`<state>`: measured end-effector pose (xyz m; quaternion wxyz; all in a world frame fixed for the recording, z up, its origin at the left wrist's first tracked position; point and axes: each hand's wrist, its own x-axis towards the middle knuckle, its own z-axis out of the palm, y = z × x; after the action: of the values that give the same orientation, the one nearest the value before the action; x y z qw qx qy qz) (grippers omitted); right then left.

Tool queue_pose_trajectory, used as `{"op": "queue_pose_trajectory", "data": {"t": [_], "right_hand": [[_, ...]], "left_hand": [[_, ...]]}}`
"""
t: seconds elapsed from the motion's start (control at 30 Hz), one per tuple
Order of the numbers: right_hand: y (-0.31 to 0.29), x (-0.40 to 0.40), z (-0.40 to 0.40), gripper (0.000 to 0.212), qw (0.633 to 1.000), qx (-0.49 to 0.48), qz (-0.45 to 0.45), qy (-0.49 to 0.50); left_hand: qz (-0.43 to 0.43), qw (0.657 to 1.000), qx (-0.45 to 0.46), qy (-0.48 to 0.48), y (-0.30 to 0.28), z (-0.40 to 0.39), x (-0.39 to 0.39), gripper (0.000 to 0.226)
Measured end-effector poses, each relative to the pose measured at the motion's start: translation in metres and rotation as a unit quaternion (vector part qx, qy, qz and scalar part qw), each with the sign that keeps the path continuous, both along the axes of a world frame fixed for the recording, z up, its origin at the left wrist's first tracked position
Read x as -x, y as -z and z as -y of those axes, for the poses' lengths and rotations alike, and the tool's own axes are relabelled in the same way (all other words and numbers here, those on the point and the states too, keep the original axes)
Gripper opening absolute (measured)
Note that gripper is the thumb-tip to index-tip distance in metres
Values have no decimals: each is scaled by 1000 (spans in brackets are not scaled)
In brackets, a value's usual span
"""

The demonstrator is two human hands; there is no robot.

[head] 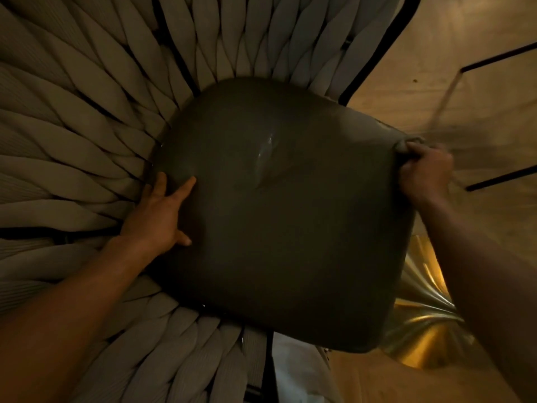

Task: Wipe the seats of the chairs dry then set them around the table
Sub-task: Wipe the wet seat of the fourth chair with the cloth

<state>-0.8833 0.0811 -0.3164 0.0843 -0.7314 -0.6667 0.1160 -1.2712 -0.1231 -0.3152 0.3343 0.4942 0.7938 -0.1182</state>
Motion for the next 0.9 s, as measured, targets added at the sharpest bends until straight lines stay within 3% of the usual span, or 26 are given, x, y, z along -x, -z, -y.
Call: {"op": "queue_pose_trajectory", "data": {"t": [0.13, 0.4, 0.53, 0.7, 0.9], "right_hand": [[4, 27, 19, 41, 999, -13, -30, 40], [30, 138, 120, 41, 976, -33, -124, -175], [29, 193, 179, 43, 933, 17, -137, -333], [37, 249, 241, 39, 858, 51, -156, -487], [40, 253, 215, 30, 799, 7, -122, -589]], "left_hand": [[-30, 999, 0, 16, -2, -1, -1, 126], [-22, 999, 17, 23, -7, 1, 1, 125], [28, 999, 27, 2, -7, -1, 9, 118], [70, 989, -81, -97, -5, -5, 24, 66], [38, 974, -154, -161, -3, -1, 21, 49]]}}
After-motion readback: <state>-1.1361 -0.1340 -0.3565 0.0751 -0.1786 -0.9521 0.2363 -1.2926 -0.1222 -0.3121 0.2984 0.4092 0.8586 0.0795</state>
